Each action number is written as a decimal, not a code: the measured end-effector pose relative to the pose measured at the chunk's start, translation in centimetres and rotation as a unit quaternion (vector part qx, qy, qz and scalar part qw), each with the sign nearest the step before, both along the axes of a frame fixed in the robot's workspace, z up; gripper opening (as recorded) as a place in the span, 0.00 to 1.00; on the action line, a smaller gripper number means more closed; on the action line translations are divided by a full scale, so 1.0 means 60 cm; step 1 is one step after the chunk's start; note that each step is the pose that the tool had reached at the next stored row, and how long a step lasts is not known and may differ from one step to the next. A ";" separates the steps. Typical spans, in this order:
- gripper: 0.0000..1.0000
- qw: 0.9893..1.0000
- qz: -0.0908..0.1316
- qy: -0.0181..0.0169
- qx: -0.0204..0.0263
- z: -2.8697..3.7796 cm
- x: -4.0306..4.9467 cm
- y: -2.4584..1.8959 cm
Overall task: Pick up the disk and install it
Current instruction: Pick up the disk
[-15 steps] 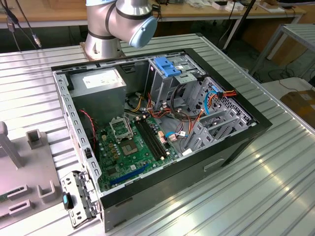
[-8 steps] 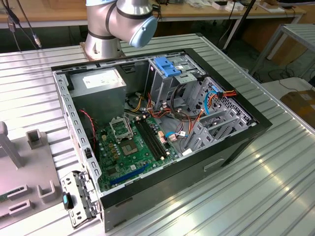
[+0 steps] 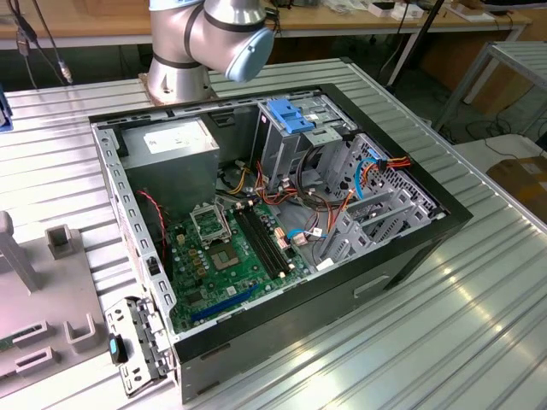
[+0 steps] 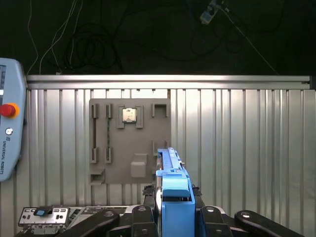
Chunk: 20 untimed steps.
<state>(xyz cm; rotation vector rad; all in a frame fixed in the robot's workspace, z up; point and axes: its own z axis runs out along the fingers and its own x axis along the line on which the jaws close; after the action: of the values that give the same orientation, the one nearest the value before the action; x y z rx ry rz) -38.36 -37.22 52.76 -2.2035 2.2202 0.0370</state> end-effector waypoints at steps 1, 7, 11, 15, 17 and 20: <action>0.37 1.000 0.000 0.000 0.000 0.000 0.009 0.0000; 0.37 1.000 0.000 0.000 0.000 -0.001 0.048 0.0000; 0.37 1.000 0.000 0.000 0.000 -0.001 0.064 0.0000; 0.37 1.000 0.000 0.000 0.000 -0.001 0.083 0.0000; 0.37 1.000 0.000 0.000 0.000 -0.001 0.088 0.0000; 0.37 1.000 0.000 0.000 0.000 -0.002 0.101 0.0000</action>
<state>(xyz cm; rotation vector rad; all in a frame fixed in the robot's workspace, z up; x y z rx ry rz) -32.29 -37.22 52.66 -2.2035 2.2202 0.0368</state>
